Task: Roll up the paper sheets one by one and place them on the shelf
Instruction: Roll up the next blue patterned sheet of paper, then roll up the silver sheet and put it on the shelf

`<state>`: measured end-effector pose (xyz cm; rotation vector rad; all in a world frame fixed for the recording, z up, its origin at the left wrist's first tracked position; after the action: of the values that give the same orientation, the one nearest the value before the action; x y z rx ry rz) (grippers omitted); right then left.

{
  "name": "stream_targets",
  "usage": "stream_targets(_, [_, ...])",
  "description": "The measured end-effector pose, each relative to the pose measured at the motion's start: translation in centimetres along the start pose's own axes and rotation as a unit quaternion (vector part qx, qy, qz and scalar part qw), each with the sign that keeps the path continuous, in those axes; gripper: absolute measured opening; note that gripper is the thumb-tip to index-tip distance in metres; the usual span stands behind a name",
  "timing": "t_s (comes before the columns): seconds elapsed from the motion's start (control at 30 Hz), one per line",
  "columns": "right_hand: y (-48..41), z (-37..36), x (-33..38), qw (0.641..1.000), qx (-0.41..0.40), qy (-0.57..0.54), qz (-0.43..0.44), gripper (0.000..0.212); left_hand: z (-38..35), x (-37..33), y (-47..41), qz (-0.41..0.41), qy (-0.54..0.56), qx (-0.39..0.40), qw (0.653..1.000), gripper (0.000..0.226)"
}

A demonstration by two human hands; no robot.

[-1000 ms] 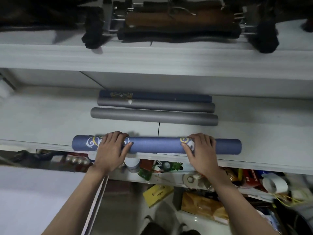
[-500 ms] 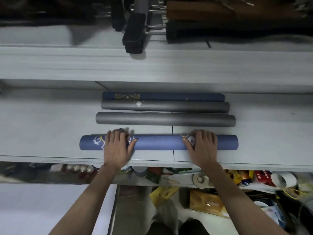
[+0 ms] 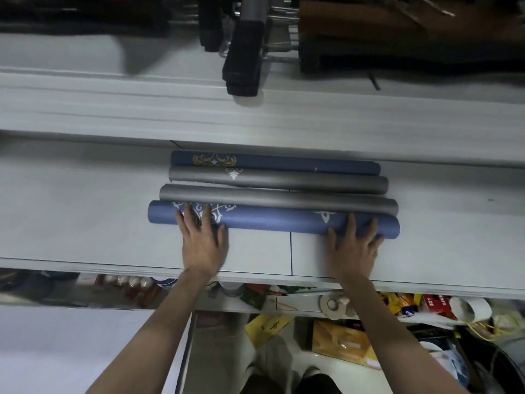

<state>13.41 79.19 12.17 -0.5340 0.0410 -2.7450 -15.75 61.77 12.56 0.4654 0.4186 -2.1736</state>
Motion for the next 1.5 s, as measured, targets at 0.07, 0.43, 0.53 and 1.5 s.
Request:
stream_targets(0.07, [-1.7, 0.1, -0.2, 1.0, -0.001, -0.005, 0.002, 0.068, -0.3, -0.5, -1.4, 0.008, -0.004, 0.016, 1.0, 0.064])
stream_targets(0.43, [-1.4, 2.2, 2.3, 0.997, 0.017, 0.058, 0.039, 0.065, 3.9, -0.6, -0.6, -0.008, 0.044, -0.006, 0.999, 0.047])
stream_targets(0.53, [1.3, 2.7, 7.3, 0.982, 0.002, 0.006, 0.188, 0.04, 6.5, 1.1, 2.2, -0.016, 0.02, 0.006, 1.0, 0.035])
stream_targets(1.5, [26.2, -19.9, 25.9, 0.494, 0.368, 0.057, 0.785, 0.021, 5.7, 20.7, 49.1, 0.635, -0.023, -0.037, 0.771, 0.029])
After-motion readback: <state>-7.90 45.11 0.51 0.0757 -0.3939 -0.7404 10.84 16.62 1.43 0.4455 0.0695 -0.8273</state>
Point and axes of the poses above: each hand's wrist, its own y-axis away from the middle knuckle, its own z-axis out of the back of the hand, x = y × z, the point moved 4 cm from there along -y, towards the middle knuckle, and after that the axes turned 11 degrees about z, right-handed, at the moved point
